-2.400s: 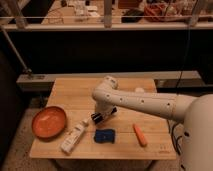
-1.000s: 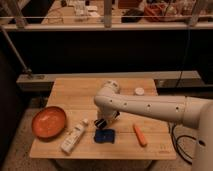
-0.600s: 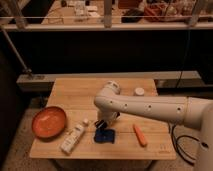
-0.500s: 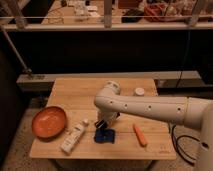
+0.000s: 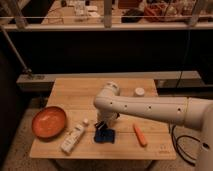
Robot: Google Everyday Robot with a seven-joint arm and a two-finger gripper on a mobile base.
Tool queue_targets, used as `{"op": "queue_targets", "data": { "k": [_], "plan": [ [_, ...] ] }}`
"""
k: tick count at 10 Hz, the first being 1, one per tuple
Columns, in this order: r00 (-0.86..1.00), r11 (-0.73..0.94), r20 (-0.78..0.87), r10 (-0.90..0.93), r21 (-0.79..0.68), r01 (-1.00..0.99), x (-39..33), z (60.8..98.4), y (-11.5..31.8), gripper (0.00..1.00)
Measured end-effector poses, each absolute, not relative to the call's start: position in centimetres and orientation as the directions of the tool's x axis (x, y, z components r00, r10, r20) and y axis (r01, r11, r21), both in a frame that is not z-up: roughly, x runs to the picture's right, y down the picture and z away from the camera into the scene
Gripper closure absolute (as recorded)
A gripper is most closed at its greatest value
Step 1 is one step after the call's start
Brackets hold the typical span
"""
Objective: Place the eraser on the white sponge
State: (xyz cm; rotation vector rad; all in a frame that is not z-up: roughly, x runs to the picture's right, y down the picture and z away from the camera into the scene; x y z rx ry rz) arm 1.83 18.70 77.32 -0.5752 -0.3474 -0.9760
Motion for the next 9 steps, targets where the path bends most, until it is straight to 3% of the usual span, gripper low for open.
{"op": "queue_targets", "data": {
  "k": [2, 4, 7, 9],
  "plan": [
    [0.519, 0.426, 0.523, -0.676, -0.298, 0.854, 1.92, 77.24, 18.82, 0.54],
    [0.517, 0.423, 0.526, -0.675, -0.299, 0.856, 2.05, 77.25, 19.00, 0.52],
    [0.515, 0.421, 0.529, -0.675, -0.298, 0.857, 2.13, 77.30, 19.06, 0.37],
    [0.510, 0.415, 0.533, -0.675, -0.296, 0.860, 2.04, 77.29, 19.10, 0.46]
  ]
}}
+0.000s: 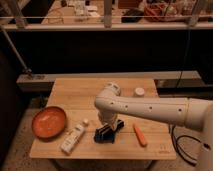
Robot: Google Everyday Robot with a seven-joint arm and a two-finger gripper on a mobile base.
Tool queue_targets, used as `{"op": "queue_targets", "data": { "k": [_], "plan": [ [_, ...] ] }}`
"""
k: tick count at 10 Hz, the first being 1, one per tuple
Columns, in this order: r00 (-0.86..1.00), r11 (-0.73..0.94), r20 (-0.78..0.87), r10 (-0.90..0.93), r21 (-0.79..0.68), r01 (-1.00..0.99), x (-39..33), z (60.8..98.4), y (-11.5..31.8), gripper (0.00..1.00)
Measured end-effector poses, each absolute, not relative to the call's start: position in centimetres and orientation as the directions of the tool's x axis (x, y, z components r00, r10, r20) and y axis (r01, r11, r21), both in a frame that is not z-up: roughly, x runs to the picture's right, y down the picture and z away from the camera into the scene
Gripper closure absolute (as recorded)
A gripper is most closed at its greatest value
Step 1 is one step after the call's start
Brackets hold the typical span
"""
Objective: Place the eraser on the white sponge
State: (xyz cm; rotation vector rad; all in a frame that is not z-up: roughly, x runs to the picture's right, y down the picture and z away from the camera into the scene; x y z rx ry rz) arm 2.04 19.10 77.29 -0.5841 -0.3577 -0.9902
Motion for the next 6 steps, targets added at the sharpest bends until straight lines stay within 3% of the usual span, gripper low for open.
{"op": "queue_targets", "data": {
  "k": [1, 3, 6],
  "plan": [
    [0.505, 0.411, 0.535, -0.677, -0.294, 0.863, 1.93, 77.27, 19.13, 0.53],
    [0.500, 0.408, 0.540, -0.677, -0.290, 0.866, 1.78, 77.24, 19.15, 0.55],
    [0.501, 0.415, 0.544, -0.673, -0.284, 0.865, 2.28, 77.64, 19.55, 0.35]
  ]
}}
